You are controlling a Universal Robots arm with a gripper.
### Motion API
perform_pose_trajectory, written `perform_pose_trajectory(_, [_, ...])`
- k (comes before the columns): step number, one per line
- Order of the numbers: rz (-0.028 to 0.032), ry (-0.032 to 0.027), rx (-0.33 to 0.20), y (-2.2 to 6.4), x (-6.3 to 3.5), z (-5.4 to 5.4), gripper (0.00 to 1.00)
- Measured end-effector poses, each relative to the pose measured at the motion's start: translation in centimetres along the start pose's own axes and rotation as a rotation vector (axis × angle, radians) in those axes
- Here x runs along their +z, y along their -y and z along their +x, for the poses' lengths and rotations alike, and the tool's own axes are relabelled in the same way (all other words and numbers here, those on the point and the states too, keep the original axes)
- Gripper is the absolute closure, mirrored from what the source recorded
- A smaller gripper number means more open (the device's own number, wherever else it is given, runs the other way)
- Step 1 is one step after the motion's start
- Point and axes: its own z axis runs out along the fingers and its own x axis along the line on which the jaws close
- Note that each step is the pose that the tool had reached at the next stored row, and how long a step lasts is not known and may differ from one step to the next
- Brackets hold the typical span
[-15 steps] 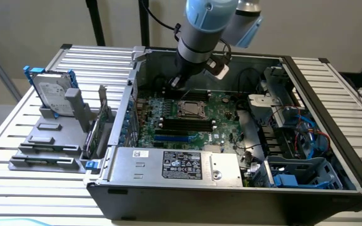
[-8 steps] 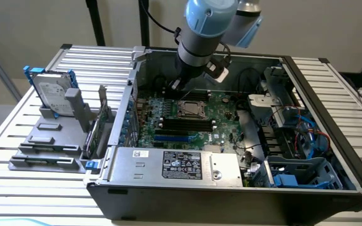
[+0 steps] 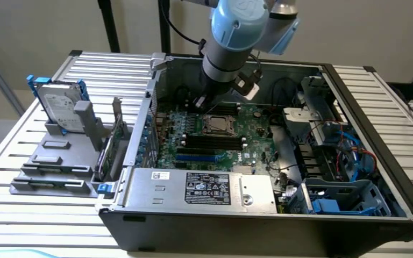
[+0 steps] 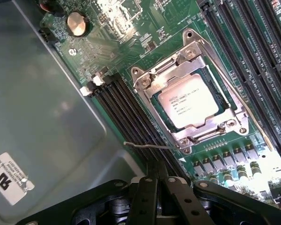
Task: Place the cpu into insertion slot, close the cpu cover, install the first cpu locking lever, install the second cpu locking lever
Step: 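Install the first cpu locking lever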
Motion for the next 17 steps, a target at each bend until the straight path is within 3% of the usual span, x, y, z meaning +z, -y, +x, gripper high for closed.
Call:
perform_pose_trajectory(3, [-0.0041, 0.0058, 0.001, -0.14, 0.41, -0.1, 0.89])
perform_pose_trajectory(9, [-0.0166, 0.0236, 0.002, -0.27, 0.8, -0.3, 0.89])
perform_pose_trajectory(17, [-0.0184, 0.0263, 0.003, -0.3, 1.25, -0.3, 0.89])
